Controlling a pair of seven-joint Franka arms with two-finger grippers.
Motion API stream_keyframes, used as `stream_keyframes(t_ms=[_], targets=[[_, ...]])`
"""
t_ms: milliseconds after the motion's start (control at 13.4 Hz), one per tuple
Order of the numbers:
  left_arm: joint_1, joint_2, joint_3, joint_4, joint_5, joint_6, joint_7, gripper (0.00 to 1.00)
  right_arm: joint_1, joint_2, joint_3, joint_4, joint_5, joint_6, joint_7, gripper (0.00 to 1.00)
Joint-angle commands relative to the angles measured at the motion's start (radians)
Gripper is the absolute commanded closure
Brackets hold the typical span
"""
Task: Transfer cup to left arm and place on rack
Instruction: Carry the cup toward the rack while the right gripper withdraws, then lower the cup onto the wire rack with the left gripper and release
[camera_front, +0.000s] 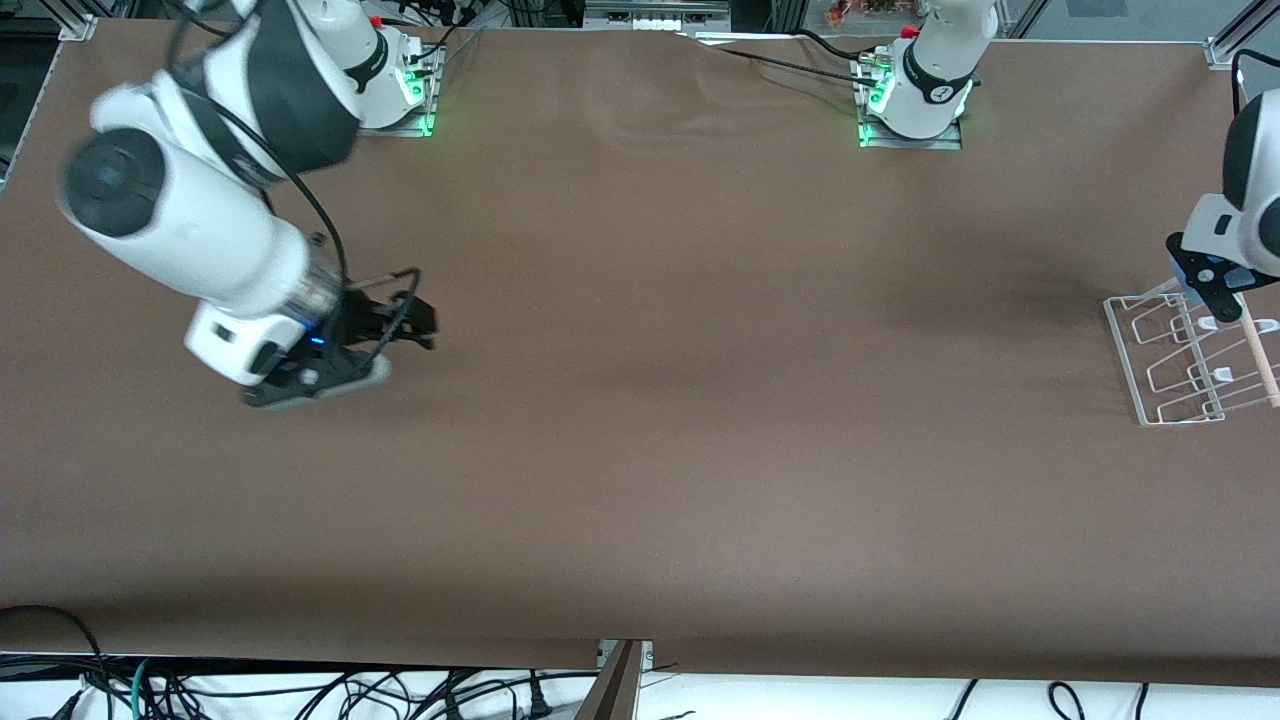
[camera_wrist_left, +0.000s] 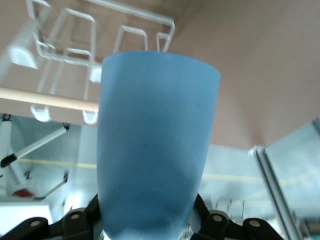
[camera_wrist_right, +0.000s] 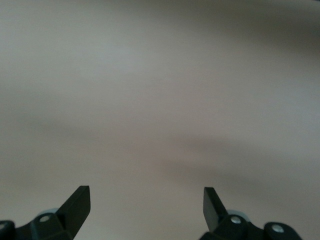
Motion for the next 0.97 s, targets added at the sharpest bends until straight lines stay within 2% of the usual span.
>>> stream_keyframes(t_ms=[0,298,596,746,895], targets=[[0.007,-0.042,-0.013,-0.1,0.098,0.008,-0.012,1.0,-0.035,-0.151,-0.052,-0.077,-0.013,-0.033,-0.012,0.0],[0.028,0.004,-0.013,-0.135,0.271,0.031,-0.012,1.0,-0.054,-0.28,-0.164,-0.172,-0.015,-0.086,-0.016,0.0],[0.045,0.032,-0.013,-0.161,0.353,0.115,-0.007,1.0,-0.117,-0.349,-0.17,-0.229,-0.038,-0.158,-0.033,0.0],[0.048,0.044,-0.013,-0.167,0.376,0.135,-0.007,1.0,-0.12,-0.354,-0.17,-0.231,-0.085,-0.172,-0.102,0.0],[0.048,0.042,-0.013,-0.184,0.411,0.152,-0.018,1.0,-0.12,-0.35,-0.169,-0.223,-0.082,-0.187,-0.109,0.0]])
